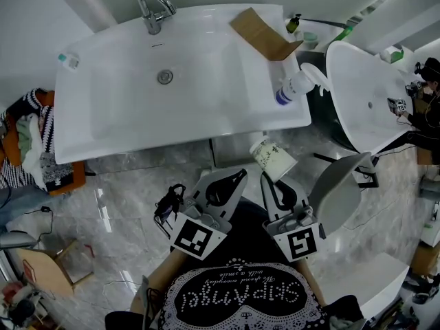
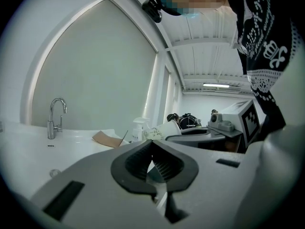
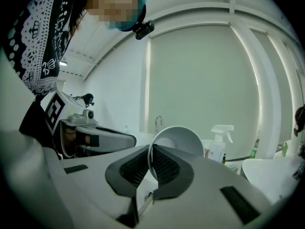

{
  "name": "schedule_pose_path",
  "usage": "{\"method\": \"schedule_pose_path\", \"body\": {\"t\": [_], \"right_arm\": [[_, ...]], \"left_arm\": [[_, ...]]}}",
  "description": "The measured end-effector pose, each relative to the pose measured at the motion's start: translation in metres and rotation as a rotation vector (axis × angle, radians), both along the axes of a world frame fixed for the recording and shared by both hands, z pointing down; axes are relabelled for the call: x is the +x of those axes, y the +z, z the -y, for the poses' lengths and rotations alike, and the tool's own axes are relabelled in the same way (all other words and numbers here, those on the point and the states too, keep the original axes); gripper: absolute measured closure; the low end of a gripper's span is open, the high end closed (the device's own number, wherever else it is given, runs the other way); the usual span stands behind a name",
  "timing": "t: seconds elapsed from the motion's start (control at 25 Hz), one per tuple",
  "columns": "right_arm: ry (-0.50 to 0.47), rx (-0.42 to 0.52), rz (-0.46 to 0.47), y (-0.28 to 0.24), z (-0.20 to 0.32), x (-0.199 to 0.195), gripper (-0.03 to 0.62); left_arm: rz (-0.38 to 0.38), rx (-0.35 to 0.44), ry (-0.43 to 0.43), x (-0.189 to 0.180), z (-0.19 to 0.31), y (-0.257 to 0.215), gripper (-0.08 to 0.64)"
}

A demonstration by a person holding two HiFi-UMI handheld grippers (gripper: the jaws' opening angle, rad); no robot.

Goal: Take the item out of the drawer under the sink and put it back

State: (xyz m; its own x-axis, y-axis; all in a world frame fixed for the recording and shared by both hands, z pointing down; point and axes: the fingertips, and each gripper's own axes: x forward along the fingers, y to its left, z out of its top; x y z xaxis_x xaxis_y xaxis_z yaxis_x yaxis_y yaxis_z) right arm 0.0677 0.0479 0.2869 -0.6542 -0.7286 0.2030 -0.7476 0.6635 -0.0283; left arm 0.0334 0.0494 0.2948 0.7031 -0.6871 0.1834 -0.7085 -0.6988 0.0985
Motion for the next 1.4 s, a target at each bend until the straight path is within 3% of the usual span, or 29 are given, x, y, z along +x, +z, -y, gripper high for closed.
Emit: {"method": "schedule_pose_path", "body": {"t": [1.4], "right_arm": [[-0.003, -0.018, -0.013, 0.001, -0.015, -0.007, 0.568]], "left_arm": [[-0.005, -0.023, -0.008, -0.008, -0.012, 0.003, 0.555]]}}
